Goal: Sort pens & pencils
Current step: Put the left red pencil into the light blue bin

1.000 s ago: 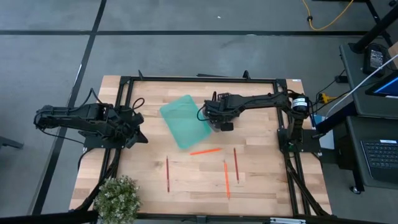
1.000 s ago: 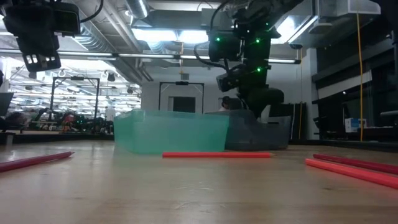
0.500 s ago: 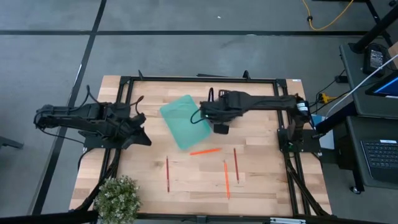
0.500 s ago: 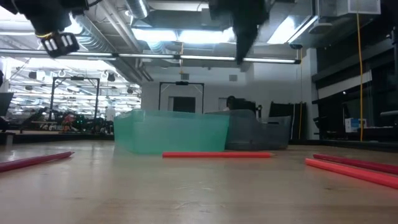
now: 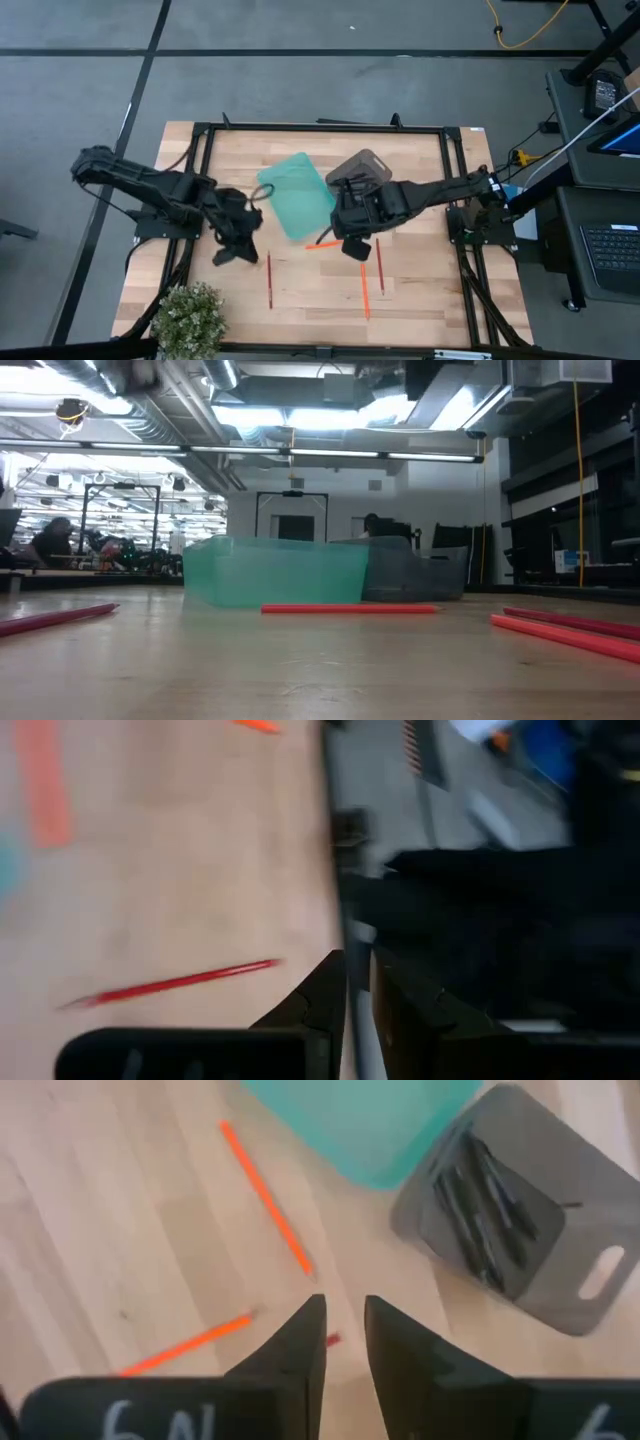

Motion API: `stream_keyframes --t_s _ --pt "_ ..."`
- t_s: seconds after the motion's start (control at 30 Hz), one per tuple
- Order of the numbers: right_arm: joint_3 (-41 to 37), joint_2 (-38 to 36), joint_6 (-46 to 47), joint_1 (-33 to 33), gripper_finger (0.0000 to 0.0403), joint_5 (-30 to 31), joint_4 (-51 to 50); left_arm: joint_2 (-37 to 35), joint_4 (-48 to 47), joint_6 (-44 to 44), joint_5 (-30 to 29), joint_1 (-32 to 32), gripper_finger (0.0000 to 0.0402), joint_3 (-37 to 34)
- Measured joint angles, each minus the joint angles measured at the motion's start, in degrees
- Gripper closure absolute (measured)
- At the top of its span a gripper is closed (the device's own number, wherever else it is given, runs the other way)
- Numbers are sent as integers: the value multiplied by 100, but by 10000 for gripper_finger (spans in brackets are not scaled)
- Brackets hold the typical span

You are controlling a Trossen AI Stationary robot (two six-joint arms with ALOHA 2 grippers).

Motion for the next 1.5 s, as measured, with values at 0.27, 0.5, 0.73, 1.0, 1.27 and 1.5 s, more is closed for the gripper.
stream_keyframes --t_s 0.27,0.5,0.73,1.0,1.27,1.5 --pt "-213 3 2 193 328 456 -260 1406 -2183 1341 -391 -611 358 3361" --pt "-384 5 -2 200 328 444 -447 1679 -1508 2553 -1710 -1277 358 3790" --pt "-384 3 144 125 328 -270 -444 1707 -1616 1761 -2079 -1430 358 3792" --pt "-384 3 434 33 328 -545 -443 1714 -2891 1085 -4142 -1724 358 3866" --pt "-384 3 258 33 328 -501 -443 2400 -4958 271 -5173 -2014 358 5311" --pt "-379 3 309 -2 328 -509 -386 3216 -5681 125 -4950 -1919 358 5709"
